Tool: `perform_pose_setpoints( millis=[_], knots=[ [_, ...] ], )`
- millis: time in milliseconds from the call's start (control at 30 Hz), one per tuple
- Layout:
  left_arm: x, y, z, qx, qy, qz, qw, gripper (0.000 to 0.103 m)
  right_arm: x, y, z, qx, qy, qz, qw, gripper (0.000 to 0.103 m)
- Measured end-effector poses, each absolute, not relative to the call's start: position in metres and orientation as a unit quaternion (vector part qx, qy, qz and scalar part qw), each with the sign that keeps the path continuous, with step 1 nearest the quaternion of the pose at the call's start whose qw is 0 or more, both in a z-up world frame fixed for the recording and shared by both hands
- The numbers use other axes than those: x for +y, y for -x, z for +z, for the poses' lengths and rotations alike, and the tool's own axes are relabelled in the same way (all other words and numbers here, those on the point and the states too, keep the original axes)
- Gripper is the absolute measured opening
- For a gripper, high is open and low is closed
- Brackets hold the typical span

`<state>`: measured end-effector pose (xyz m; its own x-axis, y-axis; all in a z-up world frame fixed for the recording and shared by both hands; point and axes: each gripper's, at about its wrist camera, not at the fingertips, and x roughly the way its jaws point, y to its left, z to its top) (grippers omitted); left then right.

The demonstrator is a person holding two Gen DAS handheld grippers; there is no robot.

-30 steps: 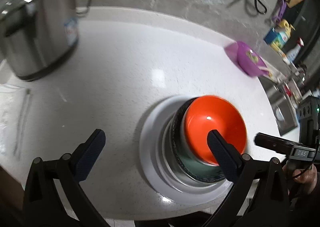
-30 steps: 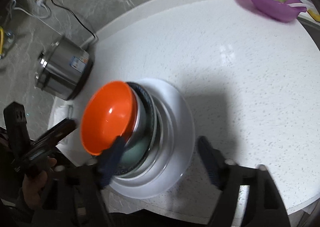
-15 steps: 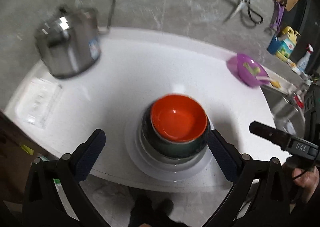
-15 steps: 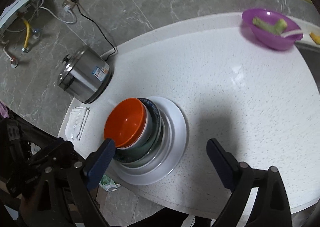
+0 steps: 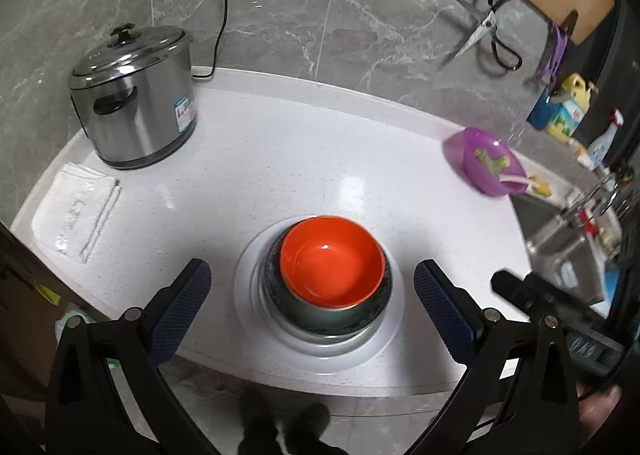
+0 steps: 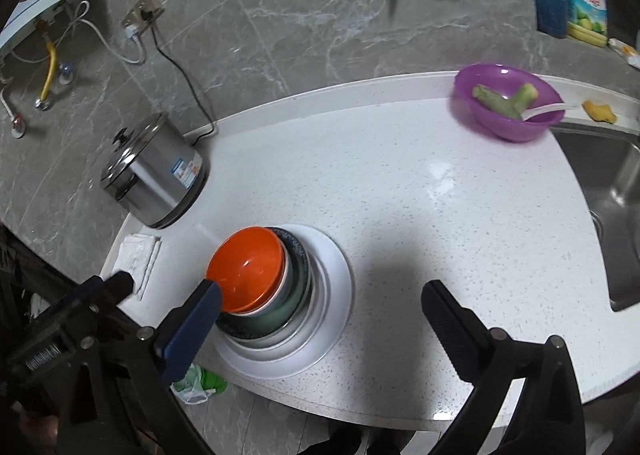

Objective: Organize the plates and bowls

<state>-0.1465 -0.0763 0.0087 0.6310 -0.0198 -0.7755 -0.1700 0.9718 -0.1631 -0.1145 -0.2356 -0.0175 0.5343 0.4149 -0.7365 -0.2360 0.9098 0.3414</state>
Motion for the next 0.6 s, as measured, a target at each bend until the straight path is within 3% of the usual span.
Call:
perform_pose_setpoints(
  millis=[600],
  knots=[
    [-0.060, 0.115, 0.010, 0.452, 0.070, 0.066, 0.887, 0.103, -0.221, 0.124, -0.011, 0.459, -0.072, 0.116, 0.878, 0.103]
  ],
)
